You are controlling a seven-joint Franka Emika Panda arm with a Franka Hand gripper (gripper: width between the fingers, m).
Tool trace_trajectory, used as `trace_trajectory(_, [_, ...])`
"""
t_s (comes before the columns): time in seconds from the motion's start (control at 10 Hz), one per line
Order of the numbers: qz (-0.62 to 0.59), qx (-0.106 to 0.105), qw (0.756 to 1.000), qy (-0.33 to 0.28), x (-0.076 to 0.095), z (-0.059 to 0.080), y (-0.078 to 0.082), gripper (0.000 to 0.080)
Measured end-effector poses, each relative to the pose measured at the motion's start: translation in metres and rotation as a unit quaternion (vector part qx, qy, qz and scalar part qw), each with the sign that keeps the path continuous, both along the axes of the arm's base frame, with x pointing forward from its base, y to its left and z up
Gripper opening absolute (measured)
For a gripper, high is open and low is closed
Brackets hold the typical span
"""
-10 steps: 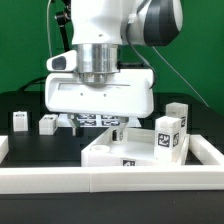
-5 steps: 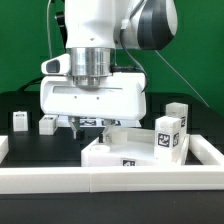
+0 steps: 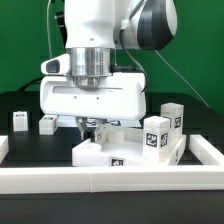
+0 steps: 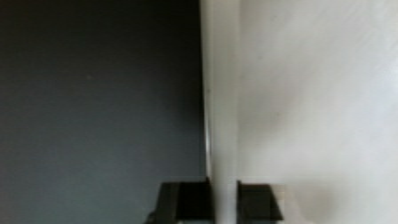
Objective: Assemble square table
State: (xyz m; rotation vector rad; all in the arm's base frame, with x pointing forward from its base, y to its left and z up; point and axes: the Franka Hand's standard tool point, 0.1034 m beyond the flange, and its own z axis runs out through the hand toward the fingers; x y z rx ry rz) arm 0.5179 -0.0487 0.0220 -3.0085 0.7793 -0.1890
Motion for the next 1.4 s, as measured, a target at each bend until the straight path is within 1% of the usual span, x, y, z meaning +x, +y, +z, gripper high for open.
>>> trace_trajectory(0.7, [0.006,-0.001,1.000,0.000,0.0000,0.0000,0.0000,0.0055])
trace_trajectory(0.9, [0.070,-0.011,0.998,0.001,0.0005,0.0002,-0.0014,0.0055])
trace_trajectory(1.0, [0.079,-0.012,0.997,0.001,0.0005,0.0002,-0.0016,0.0057])
trace_trajectory(1.2, [0.148,-0.023,0.989,0.003,0.0009,0.0003,-0.0033,0.0057])
trace_trajectory(1.3, [0.162,-0.026,0.986,0.004,0.0010,0.0003,-0.0038,0.0057])
trace_trajectory(1.4, [0.200,-0.034,0.979,0.006,0.0028,0.0009,-0.0019,0.0057])
